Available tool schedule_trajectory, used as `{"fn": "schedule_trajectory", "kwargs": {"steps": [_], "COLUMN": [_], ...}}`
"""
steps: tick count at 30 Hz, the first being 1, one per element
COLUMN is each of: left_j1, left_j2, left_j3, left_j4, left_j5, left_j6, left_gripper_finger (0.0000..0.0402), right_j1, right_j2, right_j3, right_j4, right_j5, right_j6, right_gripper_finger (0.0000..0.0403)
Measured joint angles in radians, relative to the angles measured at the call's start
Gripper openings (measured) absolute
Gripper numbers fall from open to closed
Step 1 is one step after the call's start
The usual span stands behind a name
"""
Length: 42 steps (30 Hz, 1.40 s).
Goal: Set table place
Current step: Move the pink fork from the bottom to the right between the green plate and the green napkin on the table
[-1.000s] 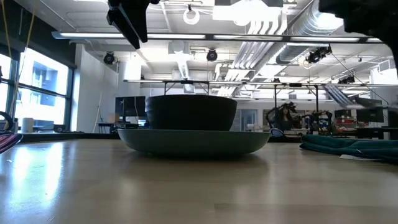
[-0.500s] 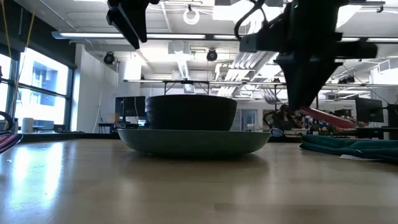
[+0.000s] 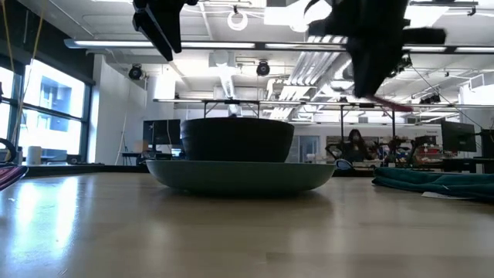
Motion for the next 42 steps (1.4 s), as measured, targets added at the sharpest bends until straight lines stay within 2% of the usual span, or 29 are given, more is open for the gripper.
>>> {"fn": "schedule_trajectory", "kwargs": {"steps": [3, 6, 9, 12, 17, 25, 29, 42], "left_j1": [0.0, 0.0, 0.0, 0.0, 0.0, 0.0, 0.0, 0.0], "left_j2": [0.0, 0.0, 0.0, 0.0, 0.0, 0.0, 0.0, 0.0], "left_j3": [0.0, 0.0, 0.0, 0.0, 0.0, 0.0, 0.0, 0.0], "left_j4": [0.002, 0.005, 0.006, 0.007, 0.014, 0.029, 0.029, 0.031], "left_j5": [0.005, 0.006, 0.006, 0.007, 0.007, 0.005, 0.005, 0.004], "left_j6": [0.001, -0.002, -0.005, -0.007, -0.009, -0.008, -0.008, -0.008], "left_gripper_finger": [0.0287, 0.0287, 0.0287, 0.0287, 0.0287, 0.0287, 0.0287, 0.0287], "right_j1": [0.026, 0.059, 0.079, 0.08, 0.05, -0.014, -0.034, -0.032], "right_j2": [-0.126, -0.223, -0.249, -0.237, -0.187, -0.086, -0.056, 0.032], "right_j3": [-0.108, -0.284, -0.432, -0.502, -0.513, -0.512, -0.512, -0.508], "right_j4": [0.033, 0.249, 0.47, 0.598, 0.615, 0.776, 0.758, 0.81], "right_j5": [0.029, 0.044, 0.031, 0.01, -0.024, -0.085, -0.133, -0.162], "right_j6": [0.088, 0.17, 0.216, 0.229, 0.243, 0.114, 0.088, 0.086], "right_gripper_finger": [0.0003, 0.0002, 0.0003, 0.0002, 0.0002, 0.0002, 0.0002, 0.0002]}}
